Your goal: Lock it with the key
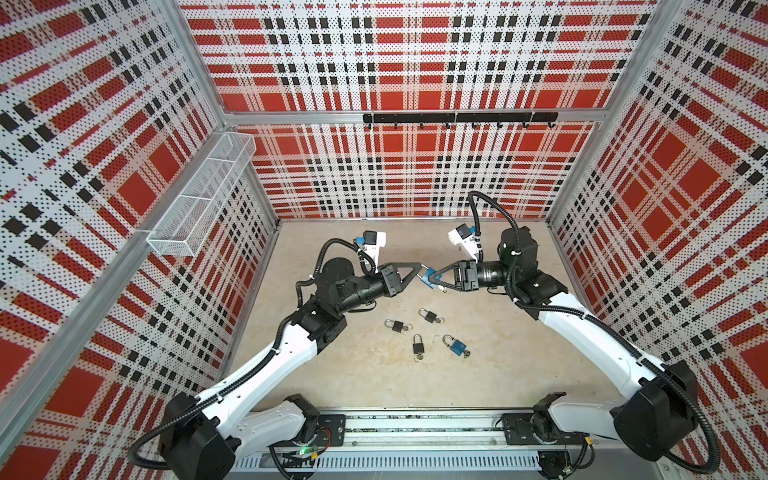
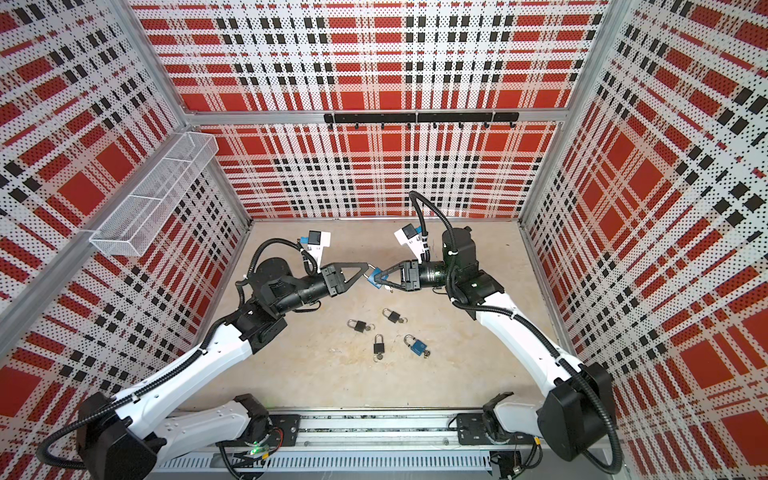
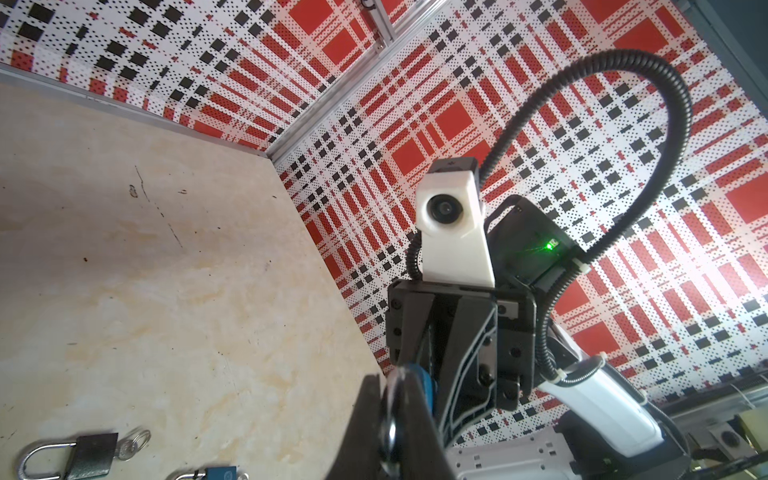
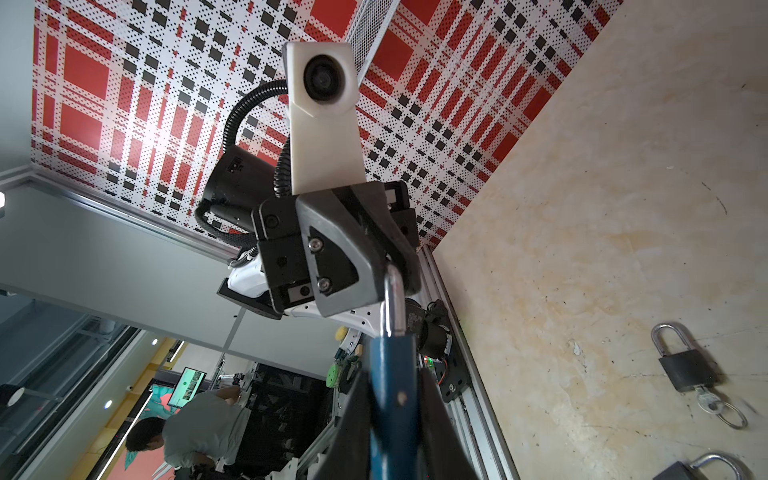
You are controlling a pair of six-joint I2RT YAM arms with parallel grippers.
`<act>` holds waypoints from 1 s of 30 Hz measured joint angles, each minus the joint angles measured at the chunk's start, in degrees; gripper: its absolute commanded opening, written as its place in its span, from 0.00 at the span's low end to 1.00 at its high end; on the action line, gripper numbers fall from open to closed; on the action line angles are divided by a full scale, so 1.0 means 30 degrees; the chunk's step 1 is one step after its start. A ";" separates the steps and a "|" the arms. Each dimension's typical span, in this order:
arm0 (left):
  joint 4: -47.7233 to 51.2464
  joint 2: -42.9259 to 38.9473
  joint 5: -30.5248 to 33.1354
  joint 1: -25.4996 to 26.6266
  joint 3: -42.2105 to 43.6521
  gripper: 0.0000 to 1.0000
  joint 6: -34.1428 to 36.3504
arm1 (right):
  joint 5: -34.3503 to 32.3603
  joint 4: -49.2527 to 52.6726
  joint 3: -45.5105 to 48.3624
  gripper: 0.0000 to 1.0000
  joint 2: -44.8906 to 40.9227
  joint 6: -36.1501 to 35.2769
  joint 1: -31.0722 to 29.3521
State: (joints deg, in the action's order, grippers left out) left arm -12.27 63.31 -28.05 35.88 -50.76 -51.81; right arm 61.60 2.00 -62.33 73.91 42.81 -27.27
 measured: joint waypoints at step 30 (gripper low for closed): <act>-0.0889 -0.0109 -0.0568 0.0095 0.0903 0.00 -0.1333 | -0.1268 0.0233 0.0029 0.43 -0.0015 -0.1180 -0.0663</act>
State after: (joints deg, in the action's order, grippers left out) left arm -14.94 62.98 -29.76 36.16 -48.05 -55.81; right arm 57.80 2.70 -62.24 73.87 39.27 -29.26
